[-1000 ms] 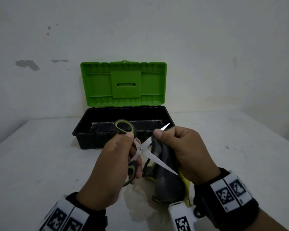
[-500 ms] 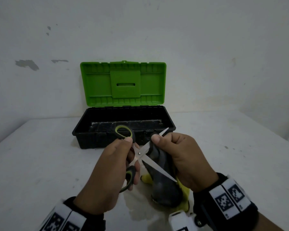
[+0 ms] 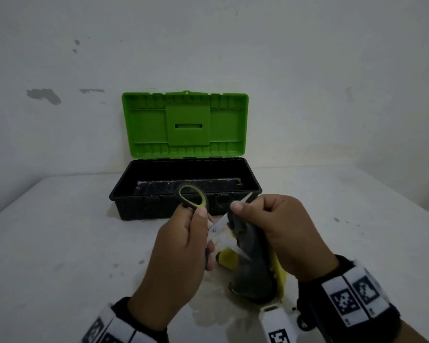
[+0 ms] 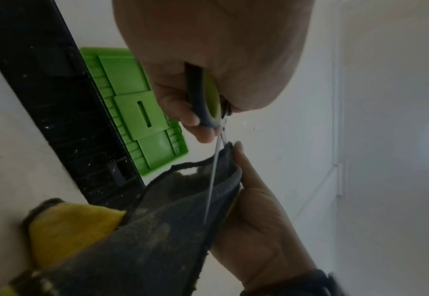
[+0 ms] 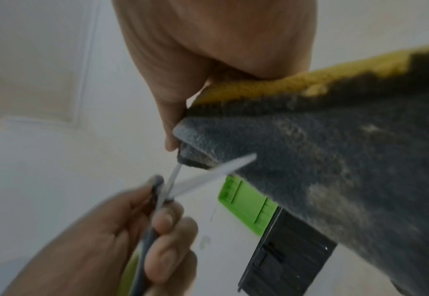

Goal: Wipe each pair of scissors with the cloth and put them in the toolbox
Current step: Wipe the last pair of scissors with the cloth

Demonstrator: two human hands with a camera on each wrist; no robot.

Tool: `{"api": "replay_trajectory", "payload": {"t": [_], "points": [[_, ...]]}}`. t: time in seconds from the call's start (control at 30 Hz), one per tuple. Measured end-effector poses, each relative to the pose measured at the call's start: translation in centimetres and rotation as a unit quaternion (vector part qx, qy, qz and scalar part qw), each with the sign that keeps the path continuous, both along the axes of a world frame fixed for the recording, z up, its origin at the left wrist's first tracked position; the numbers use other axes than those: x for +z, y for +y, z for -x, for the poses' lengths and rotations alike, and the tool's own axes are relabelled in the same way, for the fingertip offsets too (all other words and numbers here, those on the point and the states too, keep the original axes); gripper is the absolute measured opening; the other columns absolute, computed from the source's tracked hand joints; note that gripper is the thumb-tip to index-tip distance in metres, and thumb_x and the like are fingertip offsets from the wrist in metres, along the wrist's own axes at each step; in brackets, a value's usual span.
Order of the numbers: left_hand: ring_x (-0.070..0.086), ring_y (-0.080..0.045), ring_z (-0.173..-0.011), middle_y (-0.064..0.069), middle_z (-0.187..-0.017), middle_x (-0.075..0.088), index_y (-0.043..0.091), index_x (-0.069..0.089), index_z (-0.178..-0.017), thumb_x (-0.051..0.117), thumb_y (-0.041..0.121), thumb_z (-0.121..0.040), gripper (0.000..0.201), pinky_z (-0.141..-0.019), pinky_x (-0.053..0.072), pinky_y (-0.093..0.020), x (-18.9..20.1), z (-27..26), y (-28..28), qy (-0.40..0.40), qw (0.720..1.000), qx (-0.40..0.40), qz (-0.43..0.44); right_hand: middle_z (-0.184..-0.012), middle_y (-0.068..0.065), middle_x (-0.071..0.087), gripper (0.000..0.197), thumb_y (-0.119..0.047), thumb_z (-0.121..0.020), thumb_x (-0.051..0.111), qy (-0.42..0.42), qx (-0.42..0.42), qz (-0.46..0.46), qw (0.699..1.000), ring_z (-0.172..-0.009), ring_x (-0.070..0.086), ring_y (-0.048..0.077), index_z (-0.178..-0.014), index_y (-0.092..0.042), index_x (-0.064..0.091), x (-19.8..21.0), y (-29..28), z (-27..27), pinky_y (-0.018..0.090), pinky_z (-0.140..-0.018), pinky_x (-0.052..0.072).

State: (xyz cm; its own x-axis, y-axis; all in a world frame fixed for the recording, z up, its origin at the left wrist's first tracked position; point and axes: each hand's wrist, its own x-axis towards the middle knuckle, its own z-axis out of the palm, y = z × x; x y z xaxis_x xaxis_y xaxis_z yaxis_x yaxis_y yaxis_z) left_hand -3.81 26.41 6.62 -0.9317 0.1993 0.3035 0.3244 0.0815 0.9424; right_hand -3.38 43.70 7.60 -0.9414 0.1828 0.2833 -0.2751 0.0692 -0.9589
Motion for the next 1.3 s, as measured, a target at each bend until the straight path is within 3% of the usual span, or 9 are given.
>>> {"api": "replay_trajectory", "payload": {"t": [0.23,0.47,0.57,0.67,0.83,1.0,1.07,1.2,1.3], "points": [[0.051,-0.021,-0.040,-0.005,-0.053,0.056,0.011,0.057,-0.086,0.037,0.042,-0.090,0.037,-0.040,0.040,-0.020,0.0,-0.3,-0.3,0.045,0.999,0.002,-0.010,-0.057,0.014,0.055,0.043,-0.046,-0.061,0.084,-0.040,-0.043,0.086,0.995,-0.053,0.051,0.022,-0.051,-0.013,0.058,0.2,0.8,1.1,0.030,-0.053,0.047],[0.053,-0.026,-0.043,-0.007,-0.054,0.058,0.012,0.057,-0.089,0.037,0.033,-0.099,0.031,-0.039,0.041,-0.028,0.0,-0.3,-0.4,-0.024,0.999,-0.002,-0.024,-0.059,0.016,0.062,0.039,-0.043,-0.067,0.081,-0.045,0.005,0.049,0.998,-0.056,0.058,0.025,-0.054,-0.011,0.063,-0.4,-0.3,0.4,0.033,-0.059,0.053],[0.052,-0.026,-0.043,-0.005,-0.053,0.056,0.012,0.057,-0.088,0.037,0.033,-0.100,0.031,-0.040,0.041,-0.028,-0.1,-0.3,-0.2,-0.031,0.999,0.001,-0.028,-0.057,0.013,0.058,0.040,-0.042,-0.063,0.082,-0.062,-0.033,0.112,0.991,-0.052,0.053,0.021,-0.054,-0.010,0.058,-0.1,0.7,1.4,0.028,-0.052,0.049],[0.053,-0.021,-0.042,-0.006,-0.054,0.056,0.013,0.057,-0.086,0.038,0.034,-0.100,0.031,-0.039,0.039,-0.027,-0.1,-0.3,-0.2,-0.045,0.998,0.019,-0.038,-0.063,0.016,0.058,0.046,-0.049,-0.064,0.080,-0.043,-0.099,0.117,0.987,-0.061,0.052,0.023,-0.057,-0.010,0.058,-0.2,1.9,2.0,0.036,-0.061,0.048],[0.054,-0.021,-0.045,-0.006,-0.057,0.056,0.012,0.057,-0.086,0.038,0.033,-0.100,0.031,-0.040,0.040,-0.024,-0.2,0.2,-0.4,-0.048,0.998,0.029,-0.029,-0.072,0.027,0.067,0.041,-0.039,-0.088,0.072,0.021,-0.190,-0.031,0.981,-0.059,0.055,0.034,-0.073,-0.002,0.066,-0.2,2.8,1.1,0.046,-0.064,0.052],[0.053,-0.023,-0.045,-0.008,-0.056,0.053,0.010,0.055,-0.084,0.038,0.032,-0.100,0.032,-0.040,0.038,-0.019,-0.6,0.1,0.2,-0.008,0.999,0.018,0.029,-0.070,0.011,0.070,0.022,-0.028,-0.090,0.073,0.134,-0.213,-0.085,0.964,-0.066,0.065,0.033,-0.080,-0.009,0.067,0.7,1.8,0.4,0.048,-0.065,0.057],[0.053,-0.024,-0.044,-0.017,-0.059,0.055,0.010,0.055,-0.085,0.037,0.033,-0.100,0.032,-0.040,0.039,-0.021,-0.8,0.3,0.2,0.008,0.998,0.011,0.058,-0.073,0.006,0.071,0.018,-0.027,-0.090,0.073,0.163,-0.197,-0.137,0.957,-0.069,0.067,0.026,-0.083,-0.013,0.066,0.9,1.4,0.2,0.044,-0.064,0.056],[0.053,-0.025,-0.043,-0.014,-0.060,0.056,0.013,0.055,-0.083,0.039,0.032,-0.101,0.031,-0.040,0.039,-0.020,-0.6,0.8,-0.1,-0.002,0.997,-0.006,0.080,-0.080,-0.009,0.066,0.014,-0.021,-0.089,0.074,0.183,-0.094,-0.288,0.935,-0.076,0.062,0.001,-0.083,-0.017,0.061,0.1,0.8,0.1,0.010,-0.068,0.044],[0.052,-0.023,-0.044,-0.007,-0.057,0.055,0.013,0.056,-0.083,0.040,0.032,-0.101,0.031,-0.039,0.038,-0.021,-0.2,0.9,-0.4,-0.028,0.995,-0.022,0.088,-0.094,-0.013,0.065,0.011,-0.032,-0.090,0.065,0.198,-0.016,-0.373,0.906,-0.091,0.059,-0.001,-0.093,-0.022,0.067,-0.9,0.6,0.3,0.016,-0.080,0.045]]}}
